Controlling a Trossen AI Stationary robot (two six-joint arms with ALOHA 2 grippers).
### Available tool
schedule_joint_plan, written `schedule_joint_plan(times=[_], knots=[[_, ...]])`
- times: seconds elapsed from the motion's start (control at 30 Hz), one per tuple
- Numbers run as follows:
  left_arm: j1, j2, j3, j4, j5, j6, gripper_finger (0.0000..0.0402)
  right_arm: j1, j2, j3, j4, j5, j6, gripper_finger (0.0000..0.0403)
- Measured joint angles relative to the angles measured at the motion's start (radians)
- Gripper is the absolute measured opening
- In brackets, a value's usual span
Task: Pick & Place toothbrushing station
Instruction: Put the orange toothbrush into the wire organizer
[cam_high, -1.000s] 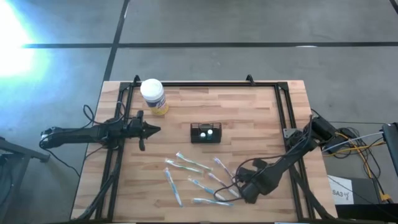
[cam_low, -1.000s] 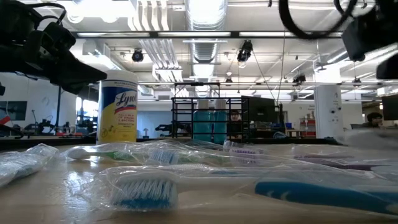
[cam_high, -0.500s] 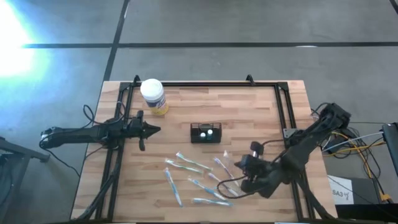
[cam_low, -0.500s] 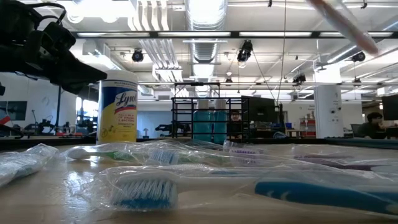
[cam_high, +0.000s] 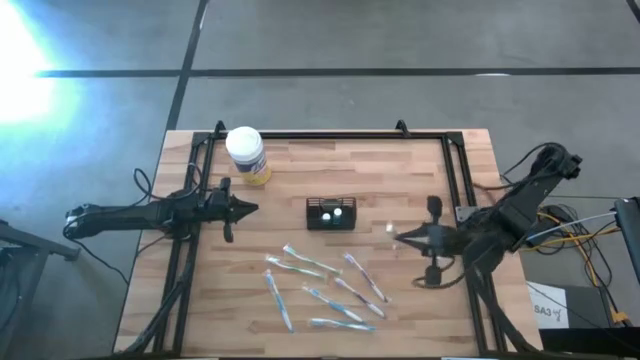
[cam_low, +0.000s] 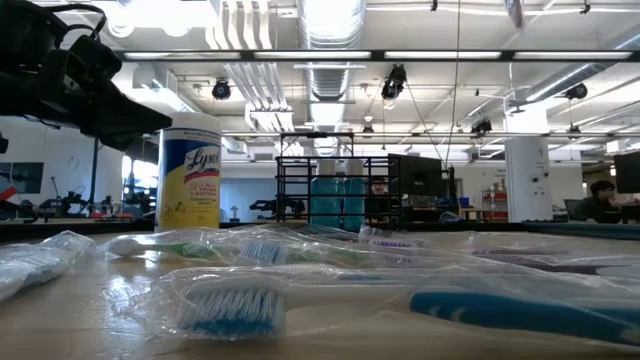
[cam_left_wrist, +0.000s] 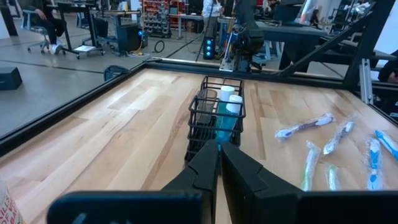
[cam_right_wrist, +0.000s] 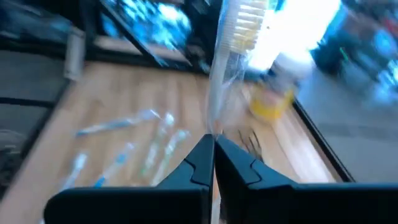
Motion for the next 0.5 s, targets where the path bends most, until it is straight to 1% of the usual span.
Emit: schedule_joint_plan(times=[0.03, 0.13, 0.17, 0.23, 0.3, 0.4, 0.5], knots=[[0.000, 0.000, 0.000, 0.000, -0.001, 0.003, 0.0023, 0.000, -0.044, -0.053, 0.085, -0.033, -0.071, 0.0008], [0.000, 0.000, 0.000, 0.000, -0.002, 0.003, 0.0023, -0.024, -0.163, -0.224, 0.394, -0.193, -0.274, 0.0008], [0.000, 0.000, 0.000, 0.000, -0.002, 0.003, 0.0023, -0.038, -0.201, -0.282, 0.492, -0.256, -0.323, 0.0008], [0.000, 0.000, 0.000, 0.000, -0.002, 0.007, 0.0023, -0.077, -0.271, -0.381, 0.627, -0.365, -0.374, 0.0008], [0.000, 0.000, 0.000, 0.000, -0.002, 0.018, 0.0023, -0.122, -0.333, -0.457, 0.684, -0.415, -0.375, 0.0008], [0.000, 0.000, 0.000, 0.000, -0.003, 0.019, 0.0023, -0.173, -0.434, -0.537, 0.666, -0.418, -0.339, 0.0008], [0.000, 0.000, 0.000, 0.000, -0.003, 0.019, 0.0023, -0.192, -0.540, -0.603, 0.669, -0.414, -0.360, 0.0008]])
